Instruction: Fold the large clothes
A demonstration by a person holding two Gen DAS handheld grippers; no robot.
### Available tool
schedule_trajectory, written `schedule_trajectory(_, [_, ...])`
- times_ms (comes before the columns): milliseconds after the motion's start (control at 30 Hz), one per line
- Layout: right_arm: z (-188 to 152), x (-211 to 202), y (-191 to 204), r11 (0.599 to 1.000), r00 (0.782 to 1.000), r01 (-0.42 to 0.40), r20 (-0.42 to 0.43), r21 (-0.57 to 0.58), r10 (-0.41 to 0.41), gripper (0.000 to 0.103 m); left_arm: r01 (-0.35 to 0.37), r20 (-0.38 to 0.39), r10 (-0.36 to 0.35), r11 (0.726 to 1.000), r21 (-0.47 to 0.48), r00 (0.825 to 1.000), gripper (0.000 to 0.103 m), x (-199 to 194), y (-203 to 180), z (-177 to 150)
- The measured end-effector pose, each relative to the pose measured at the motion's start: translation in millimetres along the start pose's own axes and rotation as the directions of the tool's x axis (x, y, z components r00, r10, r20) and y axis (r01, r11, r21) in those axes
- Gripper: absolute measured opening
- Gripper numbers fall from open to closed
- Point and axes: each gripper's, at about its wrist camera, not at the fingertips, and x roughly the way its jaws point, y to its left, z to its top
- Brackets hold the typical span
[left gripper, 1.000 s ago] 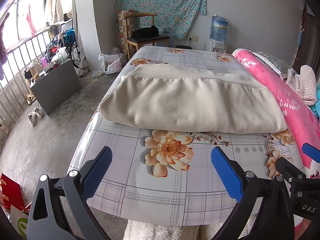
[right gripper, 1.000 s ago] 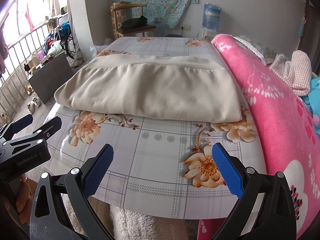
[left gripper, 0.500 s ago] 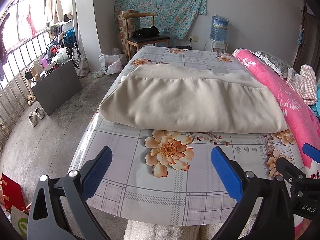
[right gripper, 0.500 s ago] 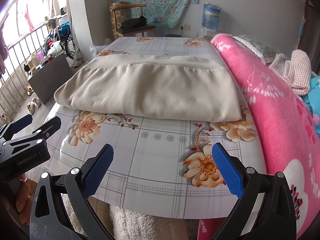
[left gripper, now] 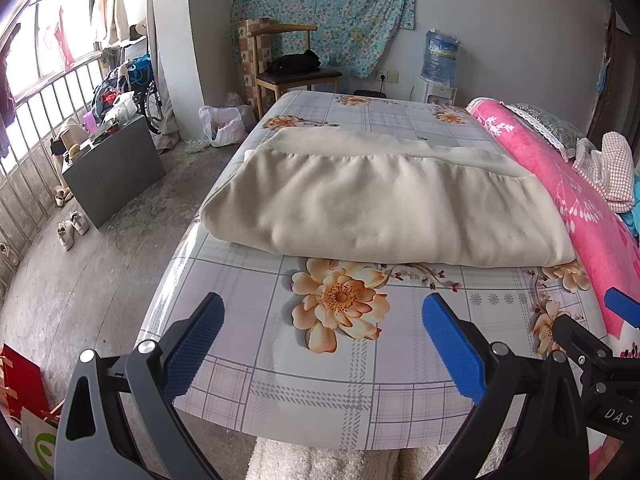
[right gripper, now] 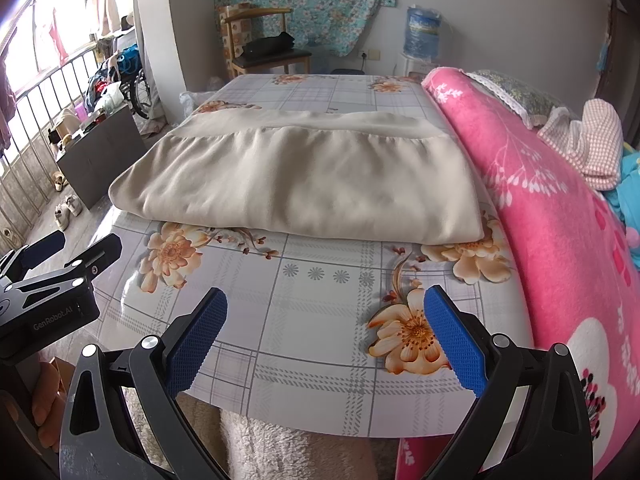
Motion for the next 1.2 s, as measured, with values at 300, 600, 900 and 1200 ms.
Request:
schedule_trajectory(300, [1,0,1,1.000,1.000,0.001,0.000,-0.001,-0.001,0.095,0.001,0.000,-0.001,1.000,-0.002,1.000,0.097,1,3,0])
schedule_trajectory(600, [0,-1,1,1.000,1.000,0.000,-0.001,-0.001,0.000,0.095,0.001,-0.001,-0.001,1.000,-0.009,1.000,0.097,0,11,0])
schedule_trajectory(900, [0,0,1,1.000,1.000,0.000,-0.002,0.001,0.000,0.095,-0.005,0.004,0.005,1.000,-0.012,1.000,0.097,-4,1,-3])
schedule_trajectory(1200, [-1,0,3,1.000,1.000,0.001,-0.001,-0.001,-0.001,0.095,0.002,-0.003,-0.002,1.000,-0.015,1.000,0.097,-4,-1,-2])
